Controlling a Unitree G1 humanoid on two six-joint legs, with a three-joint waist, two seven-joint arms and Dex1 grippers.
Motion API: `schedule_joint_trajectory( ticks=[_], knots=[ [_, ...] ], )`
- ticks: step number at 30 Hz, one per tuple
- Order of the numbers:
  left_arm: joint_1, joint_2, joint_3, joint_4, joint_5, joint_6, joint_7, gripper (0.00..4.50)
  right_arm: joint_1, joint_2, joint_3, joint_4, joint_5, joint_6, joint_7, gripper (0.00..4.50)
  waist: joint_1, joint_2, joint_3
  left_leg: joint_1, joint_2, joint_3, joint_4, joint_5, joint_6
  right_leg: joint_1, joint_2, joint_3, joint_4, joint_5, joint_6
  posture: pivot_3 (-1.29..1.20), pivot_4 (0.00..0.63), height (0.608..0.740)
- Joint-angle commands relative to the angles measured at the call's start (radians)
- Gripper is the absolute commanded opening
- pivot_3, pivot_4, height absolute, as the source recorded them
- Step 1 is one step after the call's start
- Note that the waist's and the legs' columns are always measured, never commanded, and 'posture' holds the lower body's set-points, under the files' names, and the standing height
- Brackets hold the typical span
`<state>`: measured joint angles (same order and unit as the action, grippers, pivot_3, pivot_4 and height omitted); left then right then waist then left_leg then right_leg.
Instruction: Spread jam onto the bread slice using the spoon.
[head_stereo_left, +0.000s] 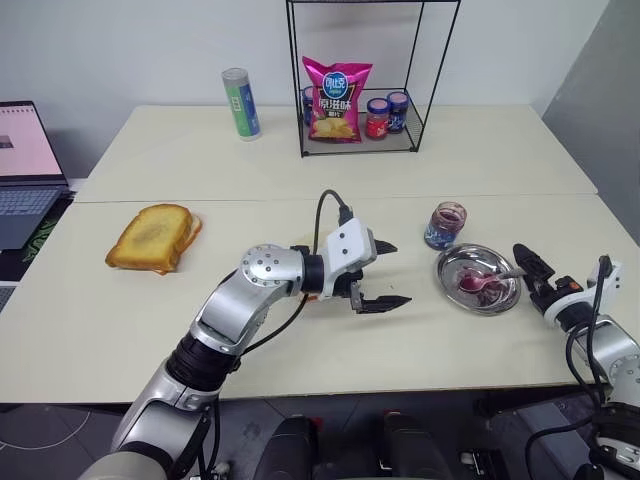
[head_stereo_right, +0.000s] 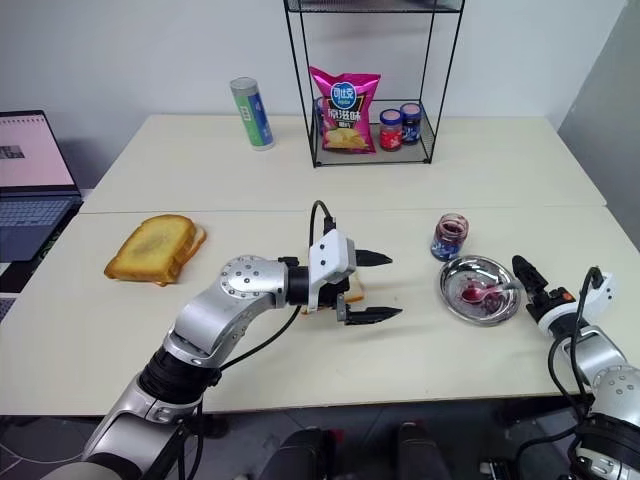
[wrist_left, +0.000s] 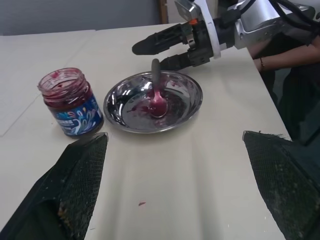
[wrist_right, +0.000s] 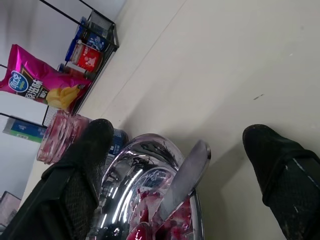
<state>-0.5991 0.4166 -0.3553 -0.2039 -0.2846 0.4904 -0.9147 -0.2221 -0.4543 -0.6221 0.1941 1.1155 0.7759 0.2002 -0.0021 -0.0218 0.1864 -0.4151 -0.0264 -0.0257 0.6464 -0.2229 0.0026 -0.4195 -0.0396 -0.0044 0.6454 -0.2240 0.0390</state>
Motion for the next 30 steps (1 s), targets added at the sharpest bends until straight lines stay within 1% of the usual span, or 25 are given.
schedule_joint_trajectory(
  ticks=[1,2,3,4,6,8,16,18,21,22,26,30],
  knots=[
    [-0.021,-0.004,0.02,-0.028,0.0,-0.008,0.0,4.5,-0.03,-0.015,-0.001,0.009,-0.019,-0.003,0.029,4.5,0.0,0.0,0.0,0.0,0.0,0.0,0.0,0.0,0.0,0.0,0.0,0.0,0.0,0.0,0.0,0.0,0.15,0.74],
    [-0.024,-0.005,0.021,-0.026,0.0,-0.008,0.0,4.5,-0.033,-0.016,-0.001,0.012,-0.024,-0.004,0.033,4.5,0.0,0.0,0.0,0.0,0.0,0.0,0.0,0.0,0.0,0.0,0.0,0.0,0.0,0.0,0.0,0.0,0.15,0.74],
    [-0.025,-0.005,0.022,-0.026,0.0,-0.008,0.0,4.5,-0.034,-0.017,-0.001,0.014,-0.028,-0.004,0.035,4.21,0.0,0.0,0.0,0.0,0.0,0.0,0.0,0.0,0.0,0.0,0.0,0.0,0.0,0.0,0.0,0.0,0.15,0.74],
    [-0.026,-0.005,0.022,-0.026,0.0,-0.007,0.0,4.5,-0.036,-0.017,-0.003,0.019,-0.031,-0.004,0.038,4.07,0.0,0.0,0.0,0.0,0.0,0.0,0.0,0.0,0.0,0.0,0.0,0.0,0.0,0.0,0.0,0.0,0.15,0.74],
    [-0.027,-0.004,0.022,-0.026,0.0,-0.008,0.0,4.5,-0.04,-0.017,-0.008,0.024,-0.037,-0.004,0.042,3.58,0.0,0.0,0.0,0.0,0.0,0.0,0.0,0.0,0.0,0.0,0.0,0.001,0.0,0.0,0.0,0.0,0.15,0.74],
    [-0.027,-0.004,0.023,-0.026,0.001,-0.008,0.0,4.5,-0.039,-0.016,-0.011,0.024,-0.042,-0.006,0.042,3.23,0.0,0.0,0.0,0.0,0.0,0.0,0.0,0.0,0.0,0.0,0.0,0.001,0.0,0.0,-0.001,0.0,0.15,0.74],
    [-0.031,-0.003,0.027,-0.028,0.0,-0.006,0.002,4.5,-0.034,-0.012,-0.018,0.02,-0.058,-0.017,0.038,1.35,0.0,0.0,0.0,0.0,0.0,0.0,0.0,0.0,0.0,0.0,0.0,0.001,0.0,0.001,-0.001,0.0,0.15,0.74],
    [-0.033,-0.003,0.028,-0.024,0.002,-0.008,0.0,4.5,-0.034,-0.012,-0.019,0.02,-0.062,-0.017,0.04,0.98,0.0,0.0,0.0,0.0,0.0,0.0,0.0,0.0,0.0,0.0,0.0,0.001,0.0,0.001,-0.002,0.0,0.15,0.74],
    [-0.037,-0.001,0.031,-0.017,0.002,-0.011,-0.003,4.5,-0.036,-0.012,-0.022,0.02,-0.065,-0.014,0.043,0.18,0.0,0.0,0.0,0.0,0.0,0.0,0.0,0.0,0.0,0.0,0.0,0.0,0.0,0.001,-0.001,0.0,0.15,0.74],
    [-0.037,-0.001,0.031,-0.016,0.002,-0.011,-0.003,4.5,-0.037,-0.012,-0.023,0.02,-0.065,-0.014,0.043,0.03,0.0,0.0,0.0,0.0,0.0,0.0,0.001,0.0,0.0,0.0,0.0,0.001,0.0,0.001,-0.001,0.0,0.15,0.74],
    [-0.036,0.005,0.035,-0.009,0.004,-0.017,-0.008,4.5,-0.033,-0.015,-0.032,0.017,-0.062,-0.009,0.047,0.03,0.0,0.001,-0.001,0.001,0.0,0.0,0.001,0.0,0.0,0.001,0.0,0.001,0.0,0.002,-0.001,0.0,0.15,0.74],
    [-0.034,0.009,0.05,-0.004,-0.002,-0.017,-0.01,4.5,-0.032,-0.03,-0.041,-0.046,-0.03,0.019,0.048,0.03,0.0,0.001,-0.001,0.001,0.0,0.0,0.001,0.0,0.0,0.001,0.0,0.001,0.0,0.002,-0.001,0.0,0.15,0.74]
  ],
)
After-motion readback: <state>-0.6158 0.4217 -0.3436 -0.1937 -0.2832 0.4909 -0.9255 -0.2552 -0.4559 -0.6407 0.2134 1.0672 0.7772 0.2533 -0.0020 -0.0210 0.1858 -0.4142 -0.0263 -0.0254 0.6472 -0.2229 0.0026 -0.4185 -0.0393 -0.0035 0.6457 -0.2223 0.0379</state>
